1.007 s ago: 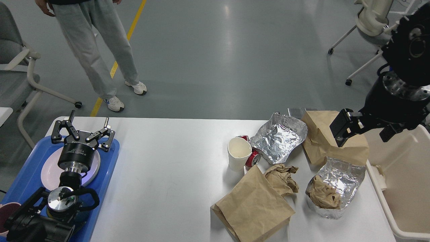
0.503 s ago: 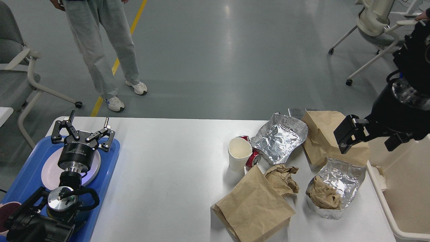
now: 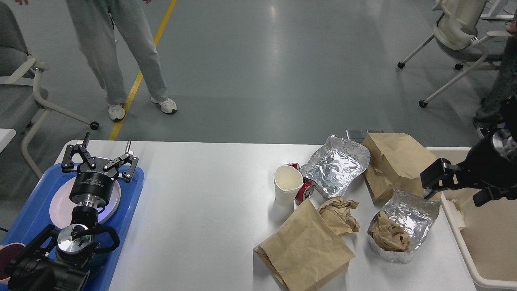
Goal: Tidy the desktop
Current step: 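Lower the right gripper onto the brown paper bag near the bin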
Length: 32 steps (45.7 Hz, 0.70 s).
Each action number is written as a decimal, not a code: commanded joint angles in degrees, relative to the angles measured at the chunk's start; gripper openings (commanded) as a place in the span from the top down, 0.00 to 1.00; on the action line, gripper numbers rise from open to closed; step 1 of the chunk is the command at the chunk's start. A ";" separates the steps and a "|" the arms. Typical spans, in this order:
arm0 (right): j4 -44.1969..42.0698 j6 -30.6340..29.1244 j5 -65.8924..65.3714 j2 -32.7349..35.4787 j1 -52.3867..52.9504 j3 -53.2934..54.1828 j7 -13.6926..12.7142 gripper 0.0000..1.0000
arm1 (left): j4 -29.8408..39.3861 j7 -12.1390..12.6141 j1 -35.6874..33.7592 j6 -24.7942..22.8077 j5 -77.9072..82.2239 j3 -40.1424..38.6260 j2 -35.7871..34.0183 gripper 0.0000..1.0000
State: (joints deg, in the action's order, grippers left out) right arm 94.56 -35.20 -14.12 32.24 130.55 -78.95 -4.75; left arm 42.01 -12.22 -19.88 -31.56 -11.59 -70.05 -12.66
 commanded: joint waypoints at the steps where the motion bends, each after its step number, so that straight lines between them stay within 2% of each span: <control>1: -0.34 4.61 -0.03 0.54 -4.51 0.03 0.01 0.01 | 0.00 0.00 0.01 0.00 -0.01 0.00 0.00 0.04; 7: -1.04 7.34 0.32 -0.69 -6.27 1.17 0.10 0.01 | 0.00 0.00 0.01 0.00 -0.01 0.00 0.00 0.04; 14: -7.62 10.50 -3.79 -2.00 -9.96 6.44 0.27 0.03 | 0.00 0.00 0.01 0.00 -0.09 0.00 0.00 0.04; 16: -11.92 12.51 -7.22 -3.58 -12.50 6.97 0.18 0.05 | 0.00 0.00 -0.07 0.00 -0.01 0.00 0.00 0.04; 20: -19.40 18.22 -8.99 -7.54 -18.12 7.76 0.27 0.00 | 0.00 0.00 0.01 0.00 -0.01 0.00 0.00 0.04; 24: -26.08 22.62 -8.99 -10.18 -24.01 7.85 0.18 0.00 | 0.00 0.00 0.01 0.00 -0.01 0.00 0.00 0.04; 28: -34.60 24.91 -9.08 -11.15 -31.74 8.11 0.71 0.00 | 0.09 0.09 -0.07 0.00 -0.01 0.00 0.00 0.04; 32: -43.83 25.53 -9.08 -15.62 -40.53 9.60 0.97 0.00 | 0.00 0.09 -0.07 -0.09 -0.01 0.00 0.00 0.04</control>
State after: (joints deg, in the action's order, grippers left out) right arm 61.79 -11.12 -23.14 21.18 100.36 -70.76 -4.21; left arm 42.01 -12.21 -19.88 -31.55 -11.61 -70.05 -12.66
